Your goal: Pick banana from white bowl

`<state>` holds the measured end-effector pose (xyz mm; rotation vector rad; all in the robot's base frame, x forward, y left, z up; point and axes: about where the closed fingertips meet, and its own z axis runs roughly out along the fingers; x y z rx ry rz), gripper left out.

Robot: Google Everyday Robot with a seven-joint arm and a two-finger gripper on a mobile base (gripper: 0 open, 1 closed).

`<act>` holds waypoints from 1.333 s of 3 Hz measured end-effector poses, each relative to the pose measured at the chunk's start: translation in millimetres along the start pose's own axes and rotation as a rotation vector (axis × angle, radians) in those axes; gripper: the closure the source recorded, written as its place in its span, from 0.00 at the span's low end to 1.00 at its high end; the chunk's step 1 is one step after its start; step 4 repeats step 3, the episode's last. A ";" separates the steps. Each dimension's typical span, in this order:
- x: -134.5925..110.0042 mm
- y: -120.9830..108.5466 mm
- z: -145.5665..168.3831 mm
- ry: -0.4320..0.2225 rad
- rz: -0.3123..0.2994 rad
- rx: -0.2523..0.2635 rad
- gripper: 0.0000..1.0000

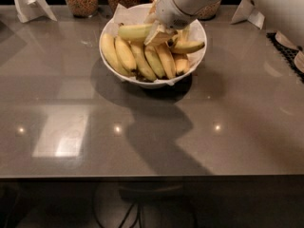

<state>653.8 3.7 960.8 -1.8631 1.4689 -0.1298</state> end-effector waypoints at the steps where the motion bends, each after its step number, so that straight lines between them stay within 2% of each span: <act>1: -14.0 5.9 -23.0 0.013 -0.002 0.001 1.00; 2: -26.1 13.1 -52.2 -0.007 -0.004 0.019 1.00; 3: -30.2 29.2 -83.6 -0.066 0.015 0.055 1.00; 4: -30.2 29.2 -83.6 -0.066 0.015 0.055 1.00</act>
Offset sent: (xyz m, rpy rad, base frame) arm -0.0736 -0.0130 0.0637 0.0424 -0.0309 0.0019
